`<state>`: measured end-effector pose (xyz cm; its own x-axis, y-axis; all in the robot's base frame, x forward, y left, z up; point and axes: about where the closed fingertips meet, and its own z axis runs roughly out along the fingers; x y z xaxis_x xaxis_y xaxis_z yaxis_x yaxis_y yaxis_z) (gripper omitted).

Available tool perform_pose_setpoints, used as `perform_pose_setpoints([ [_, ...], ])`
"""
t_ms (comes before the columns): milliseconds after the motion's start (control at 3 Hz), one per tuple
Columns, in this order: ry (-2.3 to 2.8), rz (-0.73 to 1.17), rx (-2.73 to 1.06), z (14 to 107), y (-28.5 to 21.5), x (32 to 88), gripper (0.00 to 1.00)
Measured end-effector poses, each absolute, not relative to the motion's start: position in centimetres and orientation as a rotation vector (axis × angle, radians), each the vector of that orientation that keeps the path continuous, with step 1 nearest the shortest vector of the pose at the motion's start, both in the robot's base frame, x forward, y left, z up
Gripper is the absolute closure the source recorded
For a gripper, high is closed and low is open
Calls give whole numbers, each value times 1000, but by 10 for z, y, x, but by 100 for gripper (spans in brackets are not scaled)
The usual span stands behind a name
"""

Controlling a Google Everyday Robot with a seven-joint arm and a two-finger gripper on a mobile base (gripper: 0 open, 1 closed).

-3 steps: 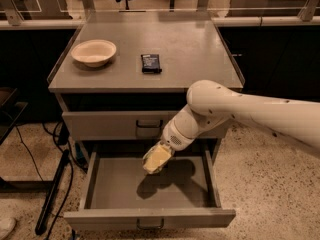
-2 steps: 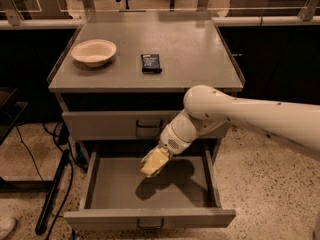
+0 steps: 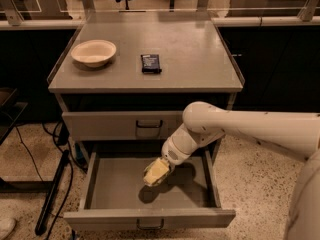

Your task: Place 7up can into middle drawer

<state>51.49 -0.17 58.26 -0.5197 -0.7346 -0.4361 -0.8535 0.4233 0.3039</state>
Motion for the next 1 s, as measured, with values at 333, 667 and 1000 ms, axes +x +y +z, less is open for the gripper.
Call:
perform_pose_setpoints([
  [333, 2442, 731, -1389, 582, -2, 515, 100],
  [667, 2463, 762, -1368, 566, -1, 512, 100],
  [1000, 2497, 747, -1282, 544, -4, 518, 100],
])
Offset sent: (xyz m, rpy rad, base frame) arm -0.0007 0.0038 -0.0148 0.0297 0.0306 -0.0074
